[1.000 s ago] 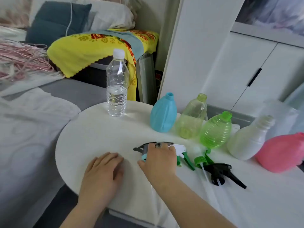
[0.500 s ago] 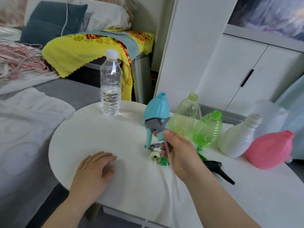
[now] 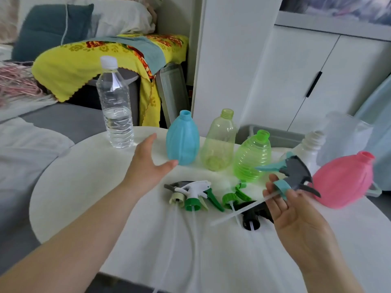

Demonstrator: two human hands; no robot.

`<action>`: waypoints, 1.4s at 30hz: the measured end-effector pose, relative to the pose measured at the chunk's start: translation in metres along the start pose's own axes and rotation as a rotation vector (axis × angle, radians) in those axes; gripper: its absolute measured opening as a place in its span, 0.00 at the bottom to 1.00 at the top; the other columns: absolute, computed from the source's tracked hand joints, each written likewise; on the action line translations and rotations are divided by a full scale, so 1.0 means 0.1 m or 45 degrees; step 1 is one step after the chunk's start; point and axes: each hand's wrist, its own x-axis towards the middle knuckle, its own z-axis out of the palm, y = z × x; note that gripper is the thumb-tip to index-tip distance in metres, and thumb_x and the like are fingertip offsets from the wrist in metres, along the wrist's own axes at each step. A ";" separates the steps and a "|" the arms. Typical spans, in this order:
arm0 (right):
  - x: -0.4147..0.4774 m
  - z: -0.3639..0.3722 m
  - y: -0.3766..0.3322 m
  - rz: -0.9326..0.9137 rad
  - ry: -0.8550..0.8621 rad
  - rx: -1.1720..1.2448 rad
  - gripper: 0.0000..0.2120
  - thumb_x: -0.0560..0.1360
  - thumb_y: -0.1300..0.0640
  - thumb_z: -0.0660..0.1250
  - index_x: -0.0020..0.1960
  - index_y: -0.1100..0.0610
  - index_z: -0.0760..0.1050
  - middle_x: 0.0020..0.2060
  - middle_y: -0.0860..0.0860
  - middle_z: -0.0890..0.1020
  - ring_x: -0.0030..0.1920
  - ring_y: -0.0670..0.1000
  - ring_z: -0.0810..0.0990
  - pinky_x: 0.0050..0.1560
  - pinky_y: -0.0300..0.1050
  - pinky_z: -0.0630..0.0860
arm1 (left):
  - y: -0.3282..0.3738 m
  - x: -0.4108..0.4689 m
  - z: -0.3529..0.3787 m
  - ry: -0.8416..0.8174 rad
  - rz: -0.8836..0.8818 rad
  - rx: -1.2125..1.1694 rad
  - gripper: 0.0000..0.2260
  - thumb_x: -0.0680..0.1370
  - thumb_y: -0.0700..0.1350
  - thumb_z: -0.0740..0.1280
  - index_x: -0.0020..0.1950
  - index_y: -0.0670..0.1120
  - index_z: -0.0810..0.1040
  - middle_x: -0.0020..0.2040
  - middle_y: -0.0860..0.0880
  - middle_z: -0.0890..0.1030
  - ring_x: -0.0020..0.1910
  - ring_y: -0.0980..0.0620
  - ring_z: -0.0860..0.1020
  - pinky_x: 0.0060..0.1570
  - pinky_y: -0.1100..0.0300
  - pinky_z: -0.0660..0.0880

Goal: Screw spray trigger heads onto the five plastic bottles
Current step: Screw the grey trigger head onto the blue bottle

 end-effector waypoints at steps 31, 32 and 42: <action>0.23 -0.31 0.19 0.138 0.031 0.103 0.09 0.64 0.61 0.60 0.30 0.54 0.78 0.41 0.53 0.86 0.42 0.50 0.85 0.40 0.42 0.81 | -0.10 0.71 0.64 0.157 -0.132 0.030 0.38 0.60 0.47 0.77 0.64 0.45 0.62 0.63 0.43 0.68 0.61 0.41 0.69 0.63 0.39 0.65; 0.22 -0.30 0.20 0.141 0.030 0.104 0.09 0.64 0.62 0.60 0.30 0.54 0.78 0.41 0.53 0.86 0.42 0.51 0.85 0.40 0.42 0.81 | -0.12 0.70 0.63 0.136 -0.129 -0.002 0.37 0.60 0.46 0.77 0.64 0.44 0.62 0.63 0.43 0.67 0.61 0.41 0.69 0.63 0.40 0.66; 0.22 -0.34 0.21 0.111 0.032 0.060 0.10 0.64 0.61 0.60 0.33 0.54 0.80 0.41 0.52 0.86 0.40 0.50 0.85 0.37 0.41 0.81 | -0.13 0.66 0.63 -0.037 -0.130 -0.295 0.51 0.63 0.41 0.75 0.71 0.55 0.41 0.64 0.50 0.65 0.61 0.49 0.66 0.62 0.47 0.67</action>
